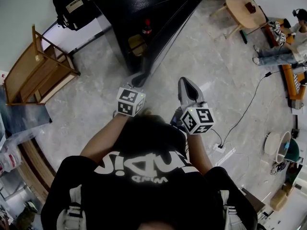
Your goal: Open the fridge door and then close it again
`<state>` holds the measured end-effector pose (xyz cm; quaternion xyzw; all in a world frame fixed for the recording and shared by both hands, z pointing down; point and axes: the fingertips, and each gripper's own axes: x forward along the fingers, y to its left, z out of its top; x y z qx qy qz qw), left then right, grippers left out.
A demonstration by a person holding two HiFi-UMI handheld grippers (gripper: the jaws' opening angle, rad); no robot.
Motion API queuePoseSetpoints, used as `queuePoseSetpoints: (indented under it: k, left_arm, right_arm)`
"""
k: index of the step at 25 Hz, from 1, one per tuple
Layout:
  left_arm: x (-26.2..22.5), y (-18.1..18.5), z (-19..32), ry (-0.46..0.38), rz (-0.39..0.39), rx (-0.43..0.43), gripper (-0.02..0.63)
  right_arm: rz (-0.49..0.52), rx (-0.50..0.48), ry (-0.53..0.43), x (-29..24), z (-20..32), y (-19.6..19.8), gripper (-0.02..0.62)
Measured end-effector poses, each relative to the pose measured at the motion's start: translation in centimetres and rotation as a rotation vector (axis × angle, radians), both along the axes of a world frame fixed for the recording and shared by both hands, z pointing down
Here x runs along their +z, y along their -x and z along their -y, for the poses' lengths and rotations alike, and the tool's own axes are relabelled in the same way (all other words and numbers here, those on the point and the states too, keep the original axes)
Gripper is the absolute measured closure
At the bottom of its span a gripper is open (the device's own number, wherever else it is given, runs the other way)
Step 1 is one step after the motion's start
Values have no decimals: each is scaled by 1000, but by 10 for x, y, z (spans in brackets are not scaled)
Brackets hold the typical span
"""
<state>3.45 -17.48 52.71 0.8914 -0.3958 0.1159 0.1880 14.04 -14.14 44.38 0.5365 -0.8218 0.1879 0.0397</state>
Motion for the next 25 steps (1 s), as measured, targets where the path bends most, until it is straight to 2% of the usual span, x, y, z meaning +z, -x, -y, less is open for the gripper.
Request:
queuePoseSetpoints:
  k: [14, 25]
  left_arm:
    - [-1, -28, -19, 26, -1, 79, 588]
    - [-1, -40, -24, 35, -7, 103, 592]
  right_arm:
    - [3, 64, -3, 0, -6, -23, 597]
    - [5, 66, -10, -1, -3, -26, 597]
